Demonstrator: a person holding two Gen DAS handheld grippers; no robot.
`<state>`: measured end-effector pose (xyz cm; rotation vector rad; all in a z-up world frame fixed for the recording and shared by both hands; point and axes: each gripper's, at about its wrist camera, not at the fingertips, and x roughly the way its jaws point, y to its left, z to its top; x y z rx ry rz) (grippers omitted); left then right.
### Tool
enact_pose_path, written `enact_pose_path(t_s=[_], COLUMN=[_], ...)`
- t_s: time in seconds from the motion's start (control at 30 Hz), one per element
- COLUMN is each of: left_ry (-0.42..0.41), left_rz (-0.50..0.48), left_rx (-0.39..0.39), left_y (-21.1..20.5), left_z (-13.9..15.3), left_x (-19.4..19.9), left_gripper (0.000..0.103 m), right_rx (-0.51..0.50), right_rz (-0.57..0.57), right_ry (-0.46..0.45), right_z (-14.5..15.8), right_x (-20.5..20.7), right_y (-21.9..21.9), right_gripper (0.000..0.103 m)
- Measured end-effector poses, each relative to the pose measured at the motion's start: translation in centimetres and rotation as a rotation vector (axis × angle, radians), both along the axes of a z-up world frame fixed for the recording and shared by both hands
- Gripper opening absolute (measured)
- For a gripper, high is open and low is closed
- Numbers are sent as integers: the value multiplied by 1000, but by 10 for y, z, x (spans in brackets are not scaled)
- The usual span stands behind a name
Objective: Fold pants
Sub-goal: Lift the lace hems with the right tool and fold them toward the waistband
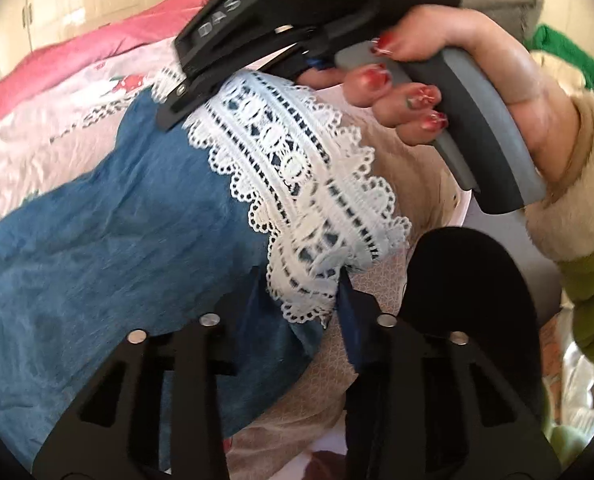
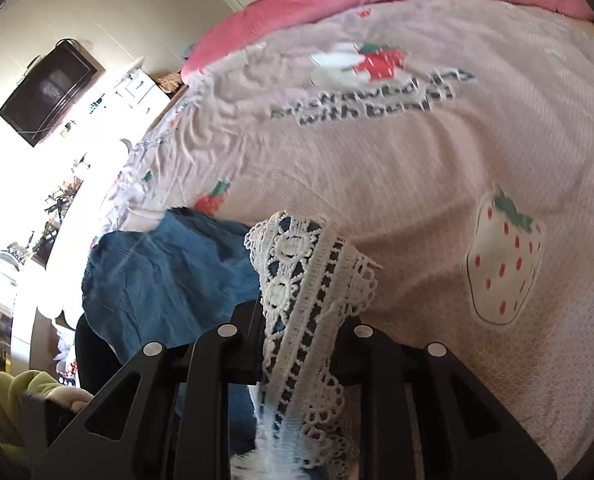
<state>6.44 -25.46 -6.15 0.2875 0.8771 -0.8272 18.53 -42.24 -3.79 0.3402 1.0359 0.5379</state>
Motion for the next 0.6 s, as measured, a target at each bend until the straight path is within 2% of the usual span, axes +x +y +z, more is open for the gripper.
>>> enact_pose_path(t_s=[0.13,0.27,0.37,0.5,0.6], left_ry=[-23,-58,-93,-155,-203], left_rz=[-15,-48,-63,-59,-42], left_rx=[9,40,79,162,196], left_y=[-2,-14,-24,-37,-36], left_z=[0,-3,-7,-15,-18], left_x=[-7,-20,-25,-30,-32], left_gripper=[25,45,51,51,33], right_rx=[-27,-37,-57,-50,-48], right_rz=[-17,-43,-50,-58,-59], right_ry=[18,37,49,64,64], right_z=[-2,-6,-10,-14,-15], right_x=[2,3,4,5,5], right_y=[2,-3,-5,-6,-6], right_gripper=[20,20,20,20,21])
